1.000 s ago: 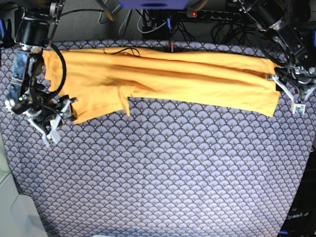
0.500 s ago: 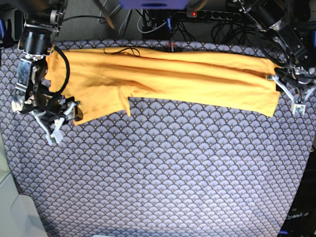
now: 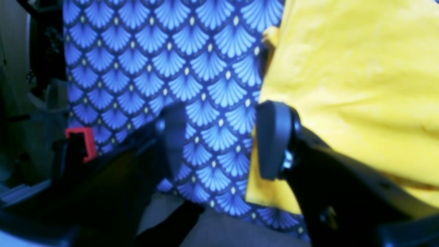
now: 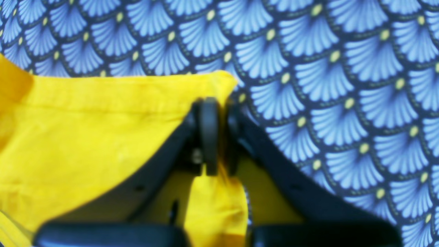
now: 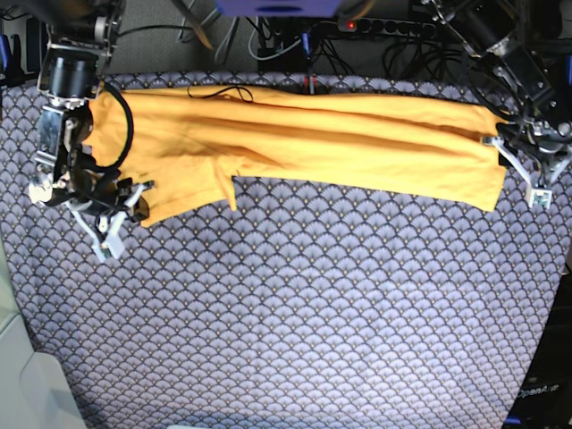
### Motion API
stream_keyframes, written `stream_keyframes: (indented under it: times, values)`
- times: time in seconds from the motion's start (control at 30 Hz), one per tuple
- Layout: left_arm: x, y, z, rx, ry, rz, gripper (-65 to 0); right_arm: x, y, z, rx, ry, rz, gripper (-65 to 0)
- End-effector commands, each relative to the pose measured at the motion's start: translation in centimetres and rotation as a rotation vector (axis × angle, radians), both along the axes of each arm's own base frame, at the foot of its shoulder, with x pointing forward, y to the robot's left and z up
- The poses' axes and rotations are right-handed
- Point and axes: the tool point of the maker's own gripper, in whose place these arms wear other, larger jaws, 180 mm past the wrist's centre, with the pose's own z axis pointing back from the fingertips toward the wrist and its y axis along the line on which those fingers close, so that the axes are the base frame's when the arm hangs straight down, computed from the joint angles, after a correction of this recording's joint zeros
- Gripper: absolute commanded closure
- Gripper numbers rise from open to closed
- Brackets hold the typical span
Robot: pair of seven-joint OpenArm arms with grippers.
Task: Fold the T-shirt properly
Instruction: 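Grasp the shirt's sleeve end with the right gripper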
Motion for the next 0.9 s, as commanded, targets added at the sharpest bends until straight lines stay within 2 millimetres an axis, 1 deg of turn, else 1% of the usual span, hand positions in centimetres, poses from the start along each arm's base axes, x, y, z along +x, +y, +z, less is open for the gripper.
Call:
stream_keyframes:
  times: [0.0, 0.03, 0.13, 0.2, 0.3, 0.4, 0.57, 0.63, 0.73, 0.87]
  values:
    - [0.9, 0.7, 1.5, 0.030, -0.046, -0.001, -32.4, 1.4, -0.4, 1.9, -0.007, -0.061, 0.000, 0.0]
    - [0.9, 0.8, 1.7, 0.033, -0.049, 0.002, -32.4, 1.5, -0.3, 2.3, -0.013, -0.072, 0.004, 0.0]
    - [0.9, 0.9, 1.8, 0.035, -0.051, 0.003, -32.4, 2.1, -0.2, 4.5, -0.040, -0.137, 0.019, 0.0]
    - [0.8, 0.9, 1.8, 0.036, -0.049, 0.003, -32.4, 1.8, -0.2, 5.2, -0.062, -0.154, 0.031, 0.0]
    - [0.6, 1.1, 1.7, 0.039, -0.045, 0.004, -32.4, 1.2, -0.1, 7.2, -0.120, -0.192, 0.057, 0.0]
    - [0.6, 1.1, 1.7, 0.039, -0.043, 0.004, -32.4, -0.2, 0.3, 8.5, -0.165, -0.224, 0.086, 0.0]
    - [0.6, 1.0, 1.6, 0.037, -0.041, 0.004, -32.4, -3.7, 1.7, 9.9, -0.210, -0.264, 0.136, 0.0]
    - [0.5, 1.1, 1.6, 0.039, -0.040, 0.004, -32.4, -5.3, 2.0, 9.8, -0.224, -0.259, 0.156, 0.0]
    - [0.5, 1.1, 1.6, 0.039, -0.040, 0.004, -32.4, -7.1, 2.4, 9.4, -0.218, -0.248, 0.170, 0.0]
    - [0.4, 1.1, 1.5, 0.037, -0.038, 0.006, -32.4, -9.5, 2.2, 8.3, -0.181, -0.248, 0.168, 0.0]
